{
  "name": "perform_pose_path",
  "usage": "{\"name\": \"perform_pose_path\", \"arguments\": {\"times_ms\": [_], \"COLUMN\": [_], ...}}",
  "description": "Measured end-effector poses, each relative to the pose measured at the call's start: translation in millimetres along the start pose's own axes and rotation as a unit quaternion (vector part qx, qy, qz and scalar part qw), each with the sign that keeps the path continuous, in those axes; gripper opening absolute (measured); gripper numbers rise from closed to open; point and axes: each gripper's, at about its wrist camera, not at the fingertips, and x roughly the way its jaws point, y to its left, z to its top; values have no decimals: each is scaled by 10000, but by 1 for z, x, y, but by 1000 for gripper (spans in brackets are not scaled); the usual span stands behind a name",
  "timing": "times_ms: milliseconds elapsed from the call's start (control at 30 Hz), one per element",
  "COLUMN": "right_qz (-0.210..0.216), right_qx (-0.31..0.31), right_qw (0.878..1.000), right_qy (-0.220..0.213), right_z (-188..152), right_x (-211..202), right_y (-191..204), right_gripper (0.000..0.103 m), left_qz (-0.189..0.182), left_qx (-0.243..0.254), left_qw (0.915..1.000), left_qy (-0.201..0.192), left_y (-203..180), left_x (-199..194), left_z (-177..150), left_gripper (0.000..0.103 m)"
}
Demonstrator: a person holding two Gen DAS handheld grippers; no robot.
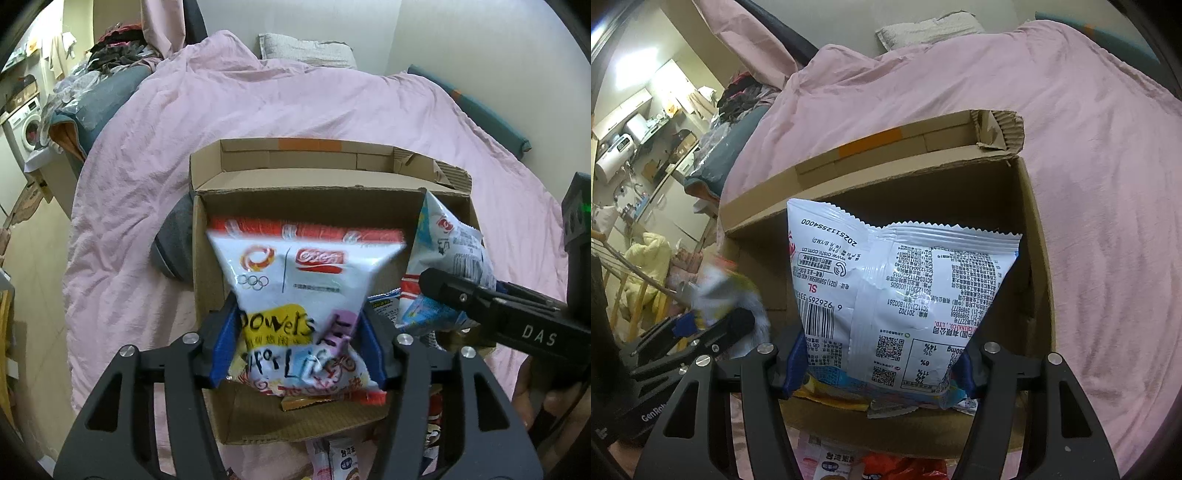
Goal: Organize snacks
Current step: 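Open both grippers to release the two bags into the box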
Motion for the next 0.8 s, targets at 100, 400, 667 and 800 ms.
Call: {"name": "perform_pose_path", "arguments": {"times_ms": [100,400,667,800], "right_qz": [62,93,-48,-78], "right_qx": [19,44,120,14], "right_qw": [10000,9986,9985,9984], "right_qy": [-37,-520,-541,-556], "right_z": [-1,-3,-1,1], "right_x": [-2,-23,-26,-28], "right_y": [-1,-2,-7,-4], "right_gripper": [66,94,98,98], "left_qz": [14,-7,15,59], "left_qx": [4,-181,-234,-202], "left_qw": [10000,9994,9991,9990], "left_qy": [-77,-304,-342,-385], "left_y": [-1,4,8,8], "left_x": [-3,-14,-16,-18], "left_z": [0,4,5,4], "left_gripper": [63,92,92,92]}}
